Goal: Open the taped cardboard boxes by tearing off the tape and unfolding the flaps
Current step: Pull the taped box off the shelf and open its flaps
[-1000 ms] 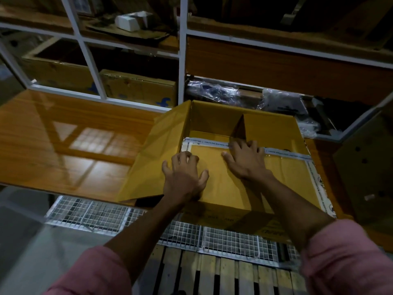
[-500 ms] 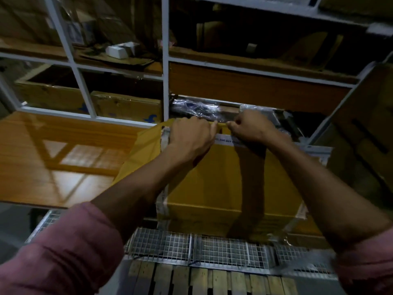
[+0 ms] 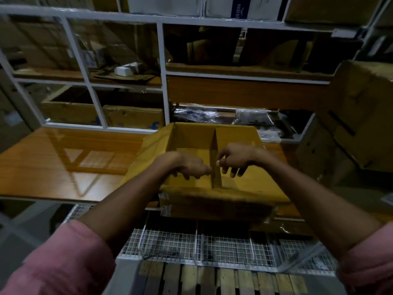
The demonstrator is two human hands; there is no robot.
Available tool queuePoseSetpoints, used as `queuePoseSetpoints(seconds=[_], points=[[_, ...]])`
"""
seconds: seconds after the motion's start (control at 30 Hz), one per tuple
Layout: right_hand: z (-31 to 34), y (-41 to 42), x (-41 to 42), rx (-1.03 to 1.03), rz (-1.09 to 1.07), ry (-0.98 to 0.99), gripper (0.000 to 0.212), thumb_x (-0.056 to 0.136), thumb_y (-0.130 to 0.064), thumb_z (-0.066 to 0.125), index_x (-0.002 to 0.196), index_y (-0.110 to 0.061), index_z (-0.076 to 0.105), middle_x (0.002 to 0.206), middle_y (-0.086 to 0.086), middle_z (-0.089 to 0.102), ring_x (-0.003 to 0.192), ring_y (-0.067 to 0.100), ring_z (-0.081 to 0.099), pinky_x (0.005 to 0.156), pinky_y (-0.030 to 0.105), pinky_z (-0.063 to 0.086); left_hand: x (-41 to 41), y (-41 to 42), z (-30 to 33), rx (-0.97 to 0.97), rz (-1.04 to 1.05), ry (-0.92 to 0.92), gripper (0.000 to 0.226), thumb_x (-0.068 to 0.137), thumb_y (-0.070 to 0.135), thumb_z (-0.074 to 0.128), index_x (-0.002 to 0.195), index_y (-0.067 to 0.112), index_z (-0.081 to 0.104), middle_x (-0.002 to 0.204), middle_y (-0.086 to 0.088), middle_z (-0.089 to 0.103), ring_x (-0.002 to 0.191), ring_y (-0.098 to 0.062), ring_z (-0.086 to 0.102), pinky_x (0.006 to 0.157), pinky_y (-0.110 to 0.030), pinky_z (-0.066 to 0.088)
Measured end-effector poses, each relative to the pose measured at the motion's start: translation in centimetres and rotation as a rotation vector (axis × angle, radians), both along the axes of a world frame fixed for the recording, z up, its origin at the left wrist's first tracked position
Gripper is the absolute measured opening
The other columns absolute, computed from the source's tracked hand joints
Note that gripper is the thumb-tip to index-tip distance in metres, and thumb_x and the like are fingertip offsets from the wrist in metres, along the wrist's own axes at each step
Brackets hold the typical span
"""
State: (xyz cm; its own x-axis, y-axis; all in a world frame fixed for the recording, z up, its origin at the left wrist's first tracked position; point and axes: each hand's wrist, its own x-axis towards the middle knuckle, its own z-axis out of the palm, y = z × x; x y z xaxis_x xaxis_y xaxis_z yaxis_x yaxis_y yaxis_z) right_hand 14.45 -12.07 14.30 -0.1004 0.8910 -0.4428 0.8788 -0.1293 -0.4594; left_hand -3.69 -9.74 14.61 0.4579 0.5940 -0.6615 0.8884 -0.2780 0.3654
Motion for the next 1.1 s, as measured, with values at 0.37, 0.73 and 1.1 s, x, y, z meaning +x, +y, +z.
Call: queuePoseSetpoints(seconds=[0.37,0.73,1.1], points=[[-13.8,-4.9,1.4,0.26,0.065,-0.199,0.048,0.098,-0.019,0.055,0.145,-0.017,0.049,0.139,0.009,0.057,0.128,0.03,0.051,0.105,0.044,0.044,2.3,-0.3,-16.0,0.506,-0.102,0.002,0.051,0.1,0.059,0.048,0.13,0.017,0.055,0.122,-0.007,0.065,0.115,-0.027,0.059,0.104,-0.05,0.038],[-18.8,-4.6,0.3,0.478,0.088,-0.262,0.049,0.1,-0.022,0.059,0.146,-0.03,0.045,0.136,0.002,0.046,0.124,0.025,0.042,0.102,0.038,0.04,-1.2,0.6,-18.6,0.61,-0.075,-0.036,0.044,0.099,0.06,0.05,0.121,0.022,0.055,0.118,-0.003,0.066,0.113,-0.025,0.06,0.106,-0.054,0.033],[-19.1,-4.5,-5.0,0.565,0.089,-0.212,0.047,0.097,-0.01,0.056,0.142,-0.023,0.05,0.131,0.006,0.047,0.118,0.025,0.042,0.095,0.04,0.045,-8.8,0.3,-18.6,0.618,-0.015,-0.035,0.035,0.102,0.055,0.047,0.122,0.026,0.055,0.114,0.001,0.066,0.113,-0.022,0.059,0.11,-0.05,0.028]])
